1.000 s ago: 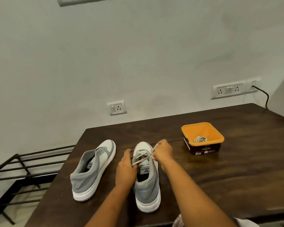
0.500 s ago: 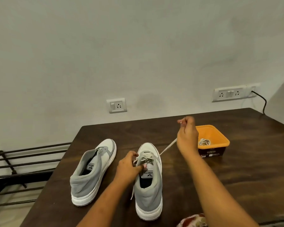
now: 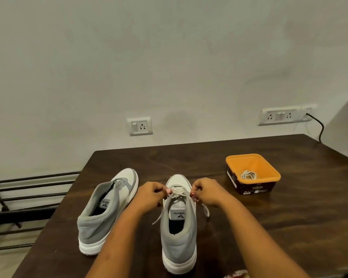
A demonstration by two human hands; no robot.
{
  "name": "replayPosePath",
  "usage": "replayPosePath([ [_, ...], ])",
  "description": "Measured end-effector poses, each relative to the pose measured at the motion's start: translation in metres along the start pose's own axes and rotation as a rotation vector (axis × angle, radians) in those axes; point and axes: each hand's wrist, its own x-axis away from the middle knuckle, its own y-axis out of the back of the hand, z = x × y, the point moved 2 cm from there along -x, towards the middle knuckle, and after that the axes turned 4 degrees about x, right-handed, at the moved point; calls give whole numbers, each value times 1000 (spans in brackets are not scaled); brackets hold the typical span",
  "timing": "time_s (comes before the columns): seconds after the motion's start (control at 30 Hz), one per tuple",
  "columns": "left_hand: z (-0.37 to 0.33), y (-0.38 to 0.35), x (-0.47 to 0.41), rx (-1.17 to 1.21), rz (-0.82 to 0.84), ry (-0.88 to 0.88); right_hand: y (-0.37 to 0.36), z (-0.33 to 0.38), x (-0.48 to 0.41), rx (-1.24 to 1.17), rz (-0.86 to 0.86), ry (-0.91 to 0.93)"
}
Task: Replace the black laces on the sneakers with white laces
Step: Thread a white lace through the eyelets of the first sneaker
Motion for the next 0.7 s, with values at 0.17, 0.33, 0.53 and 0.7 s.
replayPosePath([
  [0.17, -5, 9, 6, -129, -164, -95, 6, -6, 2, 39, -2, -68],
  [0.33, -2, 12, 7, -131, -196, -98, 16, -14, 10, -37, 63, -151],
  [0.53, 2, 10, 6, -195, -75, -53, 19, -18, 17, -125, 84, -112],
  [0.7, 1, -5, 6, -302, 48, -13, 10, -10, 15, -225, 112, 4],
])
